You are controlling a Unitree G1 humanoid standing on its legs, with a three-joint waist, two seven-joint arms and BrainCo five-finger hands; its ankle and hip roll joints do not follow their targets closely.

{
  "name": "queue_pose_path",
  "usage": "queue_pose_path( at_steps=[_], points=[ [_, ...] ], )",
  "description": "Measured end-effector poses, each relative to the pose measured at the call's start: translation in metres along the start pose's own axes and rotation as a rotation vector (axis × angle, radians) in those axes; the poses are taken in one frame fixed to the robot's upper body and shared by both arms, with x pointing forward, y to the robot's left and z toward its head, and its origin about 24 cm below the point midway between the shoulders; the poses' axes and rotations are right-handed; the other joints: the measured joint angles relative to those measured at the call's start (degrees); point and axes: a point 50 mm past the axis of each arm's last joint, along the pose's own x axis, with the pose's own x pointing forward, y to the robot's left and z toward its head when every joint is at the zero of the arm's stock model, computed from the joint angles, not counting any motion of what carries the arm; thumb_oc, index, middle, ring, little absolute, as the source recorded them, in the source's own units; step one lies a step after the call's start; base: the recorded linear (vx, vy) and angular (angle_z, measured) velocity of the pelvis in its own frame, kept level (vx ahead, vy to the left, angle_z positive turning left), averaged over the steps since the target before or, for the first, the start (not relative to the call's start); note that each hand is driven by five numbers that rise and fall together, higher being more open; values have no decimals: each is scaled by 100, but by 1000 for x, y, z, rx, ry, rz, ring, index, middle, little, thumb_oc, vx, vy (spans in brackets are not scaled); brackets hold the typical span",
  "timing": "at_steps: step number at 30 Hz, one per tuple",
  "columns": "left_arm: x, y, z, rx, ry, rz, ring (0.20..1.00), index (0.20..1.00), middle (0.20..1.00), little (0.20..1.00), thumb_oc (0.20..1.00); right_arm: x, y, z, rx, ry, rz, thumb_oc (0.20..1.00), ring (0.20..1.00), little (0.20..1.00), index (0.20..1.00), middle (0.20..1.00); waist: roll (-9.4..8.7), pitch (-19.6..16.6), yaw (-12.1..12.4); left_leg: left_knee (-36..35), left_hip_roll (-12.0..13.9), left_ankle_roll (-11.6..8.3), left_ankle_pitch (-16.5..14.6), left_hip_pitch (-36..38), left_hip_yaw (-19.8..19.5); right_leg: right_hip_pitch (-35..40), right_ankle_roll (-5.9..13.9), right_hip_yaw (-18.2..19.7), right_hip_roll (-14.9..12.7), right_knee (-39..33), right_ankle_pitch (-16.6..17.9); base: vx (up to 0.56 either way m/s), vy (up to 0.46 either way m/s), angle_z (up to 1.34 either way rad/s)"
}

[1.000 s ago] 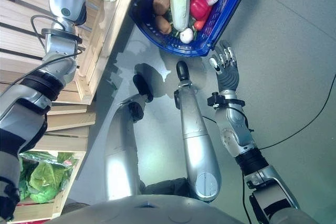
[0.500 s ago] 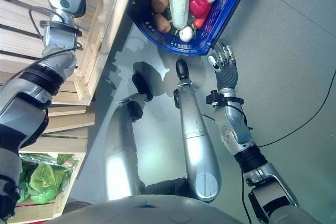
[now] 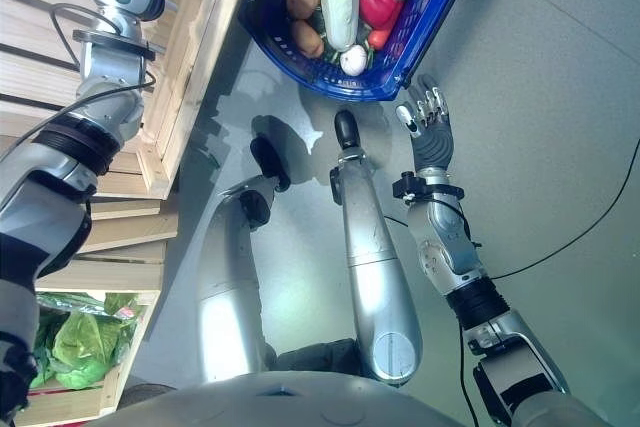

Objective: Pick up fruits and vegetables into the basket

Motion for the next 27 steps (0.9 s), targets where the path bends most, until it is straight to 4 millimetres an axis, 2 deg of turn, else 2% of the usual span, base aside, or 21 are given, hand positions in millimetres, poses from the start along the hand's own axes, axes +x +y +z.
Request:
queue_pose_path(
  at_steps=[4,9,10,11,12,13,19,27],
  points=[
    [-1,-5,-1,-24,23,-82,1000,1000,1000,1000,1000,0,0,0,-1,1,-1,1000,1000,1000,1000,1000,0,0,6,-8,0,3,2,-11,38,-44,-1,-1,-20,0,2,2,-3,-2],
    [6,-1,0,-18,55,-138,1000,1000,1000,1000,1000,3,2,2,1,-7,4,1000,1000,1000,1000,1000,0,0,-1,-8,-1,-5,-7,-18,35,-56,-3,2,-16,-7,2,1,-2,-1],
    [8,1,1,-21,62,-146,922,922,922,922,922,4,3,3,2,-10,4,1000,1000,1000,1000,1000,0,0,-1,-6,-1,-4,-7,-18,35,-56,-3,3,-16,-6,2,0,0,0],
    [8,1,1,-21,66,-152,708,708,708,708,708,4,3,3,2,-12,3,1000,1000,1000,1000,1000,0,0,-2,-5,0,-4,-7,-18,34,-56,-3,3,-16,-7,2,0,0,0],
    [9,1,2,-22,71,-160,307,307,307,307,307,6,4,5,3,-18,1,1000,1000,1000,1000,1000,0,0,-2,-2,0,-4,-7,-17,35,-56,-3,3,-17,-6,2,0,0,0],
    [9,2,2,-22,70,-157,200,200,200,200,200,7,5,6,4,-23,0,1000,1000,1000,1000,1000,0,0,-1,2,0,-4,-7,-16,34,-57,-3,3,-18,-3,3,0,0,0],
    [22,17,-1,-35,93,-80,200,200,200,200,200,7,5,6,-1,-23,1,1000,1000,1000,1000,1000,0,0,-7,3,0,-5,-11,-13,41,-60,-6,8,-15,-3,6,0,0,0],
    [19,10,-6,-86,142,-137,200,200,200,200,200,6,4,5,-2,-18,0,1000,1000,1000,1000,1000,0,0,-3,20,0,-14,-18,28,42,-31,-32,33,3,9,29,-1,5,-1]
  ],
)
